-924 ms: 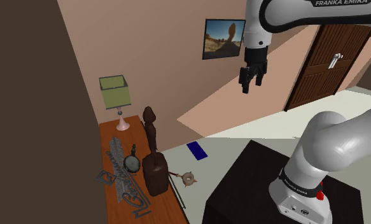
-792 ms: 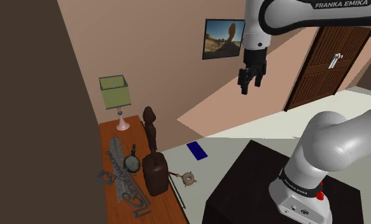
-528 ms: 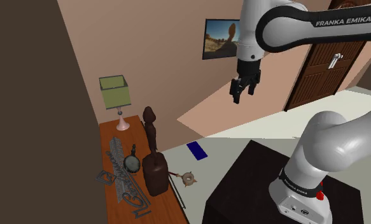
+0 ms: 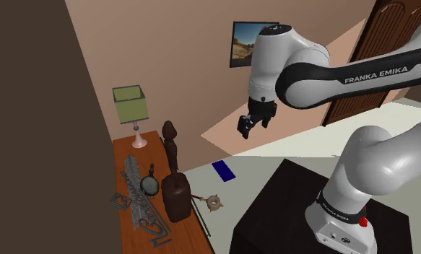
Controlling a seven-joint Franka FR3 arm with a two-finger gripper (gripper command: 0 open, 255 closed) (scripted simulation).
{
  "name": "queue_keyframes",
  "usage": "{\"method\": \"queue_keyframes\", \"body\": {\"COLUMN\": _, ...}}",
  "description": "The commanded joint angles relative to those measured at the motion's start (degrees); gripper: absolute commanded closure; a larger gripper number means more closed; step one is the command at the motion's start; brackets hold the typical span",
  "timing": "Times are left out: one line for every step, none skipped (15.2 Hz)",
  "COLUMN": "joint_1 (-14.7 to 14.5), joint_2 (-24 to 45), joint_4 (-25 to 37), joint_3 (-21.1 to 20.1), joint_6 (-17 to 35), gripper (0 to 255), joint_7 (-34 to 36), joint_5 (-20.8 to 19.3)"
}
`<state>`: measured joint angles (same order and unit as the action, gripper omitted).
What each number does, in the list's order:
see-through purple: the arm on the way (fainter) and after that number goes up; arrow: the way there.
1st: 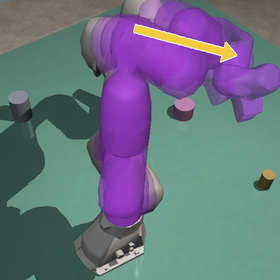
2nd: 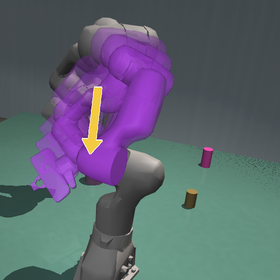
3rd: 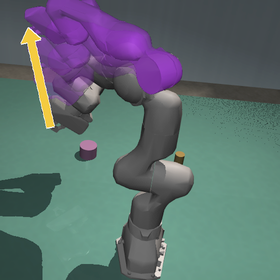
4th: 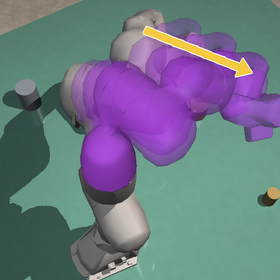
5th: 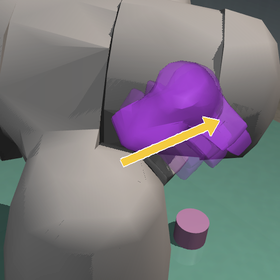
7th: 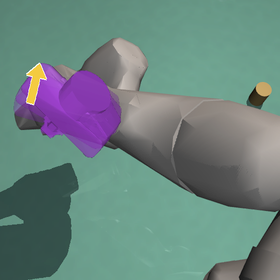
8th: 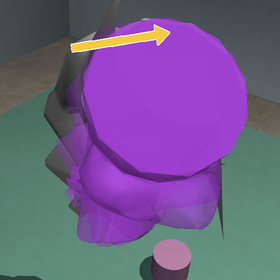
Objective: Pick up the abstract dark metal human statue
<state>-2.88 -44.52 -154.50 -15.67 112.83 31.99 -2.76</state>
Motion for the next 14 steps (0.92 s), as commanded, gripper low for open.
{"method": "queue_keyframes", "body": {"joint_1": 0.15, "joint_2": 2.31, "joint_4": -1.41, "joint_3": -3.85, "joint_6": 5.31, "gripper": 0, "joint_7": 4.84, "joint_5": -0.21}}
{"method": "queue_keyframes", "body": {"joint_1": 0.49, "joint_2": 3.86, "joint_4": -1.7, "joint_3": -5.87, "joint_6": 7.77, "gripper": 0, "joint_7": 7.3, "joint_5": -0.6}}
{"method": "queue_keyframes", "body": {"joint_1": 1.02, "joint_2": 5.57, "joint_4": -1.83, "joint_3": -7.97, "joint_6": 10.21, "gripper": 0, "joint_7": 9.88, "joint_5": -1.18}}
{"method": "queue_keyframes", "body": {"joint_1": 1.76, "joint_2": 7.42, "joint_4": -1.81, "joint_3": -10.16, "joint_6": 12.59, "gripper": 0, "joint_7": 12.58, "joint_5": -1.99}}
{"method": "queue_keyframes", "body": {"joint_1": 2.74, "joint_2": 9.39, "joint_4": -1.63, "joint_3": -12.48, "joint_6": 14.89, "gripper": 0, "joint_7": 15.43, "joint_5": -3.04}}
{"method": "queue_keyframes", "body": {"joint_1": 4.01, "joint_2": 11.48, "joint_4": -1.29, "joint_3": -14.93, "joint_6": 17.09, "gripper": 0, "joint_7": 18.44, "joint_5": -4.37}}
{"method": "queue_keyframes", "body": {"joint_1": 5.55, "joint_2": 13.66, "joint_4": -0.79, "joint_3": -17.53, "joint_6": 19.15, "gripper": 0, "joint_7": 21.65, "joint_5": -6.03}}
{"method": "queue_keyframes", "body": {"joint_1": 7.41, "joint_2": 15.94, "joint_4": -0.11, "joint_3": -20.29, "joint_6": 21.05, "gripper": 0, "joint_7": 25.1, "joint_5": -8.08}}
{"method": "queue_keyframes", "body": {"joint_1": 9.59, "joint_2": 18.32, "joint_4": 0.73, "joint_3": -23.23, "joint_6": 22.73, "gripper": 0, "joint_7": 28.81, "joint_5": -10.56}}
{"method": "queue_keyframes", "body": {"joint_1": 12.16, "joint_2": 20.78, "joint_4": 1.76, "joint_3": -26.43, "joint_6": 24.14, "gripper": 0, "joint_7": 32.8, "joint_5": -13.48}}
{"method": "queue_keyframes", "body": {"joint_1": 15.12, "joint_2": 23.36, "joint_4": 2.99, "joint_3": -29.87, "joint_6": 25.22, "gripper": 0, "joint_7": 37.12, "joint_5": -16.94}}
{"method": "queue_keyframes", "body": {"joint_1": 18.38, "joint_2": 26.17, "joint_4": 4.42, "joint_3": -33.52, "joint_6": 25.88, "gripper": 0, "joint_7": 41.86, "joint_5": -21.04}}
{"method": "queue_keyframes", "body": {"joint_1": 21.99, "joint_2": 29.29, "joint_4": 6.09, "joint_3": -37.44, "joint_6": 25.97, "gripper": 0, "joint_7": 47.04, "joint_5": -25.86}}
{"method": "queue_keyframes", "body": {"joint_1": 25.87, "joint_2": 32.95, "joint_4": 8.03, "joint_3": -41.61, "joint_6": 25.29, "gripper": 0, "joint_7": 52.73, "joint_5": -31.54}}
